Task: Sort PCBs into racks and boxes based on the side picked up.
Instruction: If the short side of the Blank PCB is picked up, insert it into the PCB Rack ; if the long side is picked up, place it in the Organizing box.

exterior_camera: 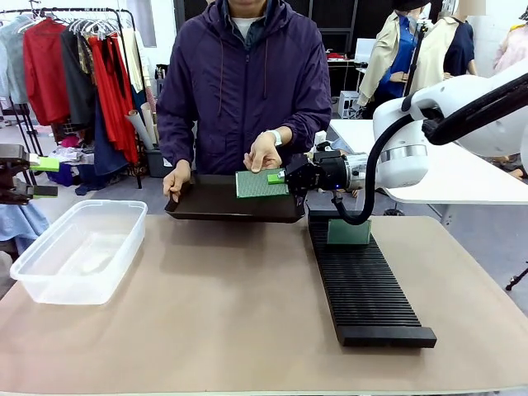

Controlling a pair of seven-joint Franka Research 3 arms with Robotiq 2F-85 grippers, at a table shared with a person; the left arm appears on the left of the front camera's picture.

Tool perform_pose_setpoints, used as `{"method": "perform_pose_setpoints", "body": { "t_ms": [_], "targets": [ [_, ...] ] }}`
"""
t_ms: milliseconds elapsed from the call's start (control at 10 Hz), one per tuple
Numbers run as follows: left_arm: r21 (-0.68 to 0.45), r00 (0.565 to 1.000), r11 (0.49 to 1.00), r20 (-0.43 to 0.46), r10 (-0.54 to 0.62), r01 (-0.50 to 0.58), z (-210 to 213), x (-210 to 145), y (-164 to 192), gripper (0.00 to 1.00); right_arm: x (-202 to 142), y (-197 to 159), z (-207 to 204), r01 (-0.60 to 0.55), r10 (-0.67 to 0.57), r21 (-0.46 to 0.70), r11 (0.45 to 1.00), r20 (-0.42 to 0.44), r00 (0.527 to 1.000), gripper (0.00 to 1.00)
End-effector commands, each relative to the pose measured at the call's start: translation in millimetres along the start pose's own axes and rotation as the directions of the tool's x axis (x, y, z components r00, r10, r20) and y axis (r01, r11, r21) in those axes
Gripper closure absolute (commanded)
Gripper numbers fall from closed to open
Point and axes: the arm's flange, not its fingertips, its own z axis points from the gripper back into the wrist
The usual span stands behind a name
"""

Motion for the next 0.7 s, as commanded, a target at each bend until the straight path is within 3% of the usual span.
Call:
{"method": "perform_pose_setpoints", "body": {
  "t_ms": [0, 600],
  "targets": [
    [-0.012, 1.0, 1.0, 0.006, -0.001, 0.001, 1.1, -0.5, -1.3, 0.0, 0.4, 2.0, -0.6, -0.003, 0.003, -0.003, 1.0, 0.003, 1.0, 1.0],
    [-0.012, 1.0, 1.0, 0.006, -0.001, 0.001, 1.1, -0.5, -1.3, 0.0, 0.4, 2.0, -0.6, -0.003, 0.003, -0.003, 1.0, 0.003, 1.0, 1.0]
  ]
}}
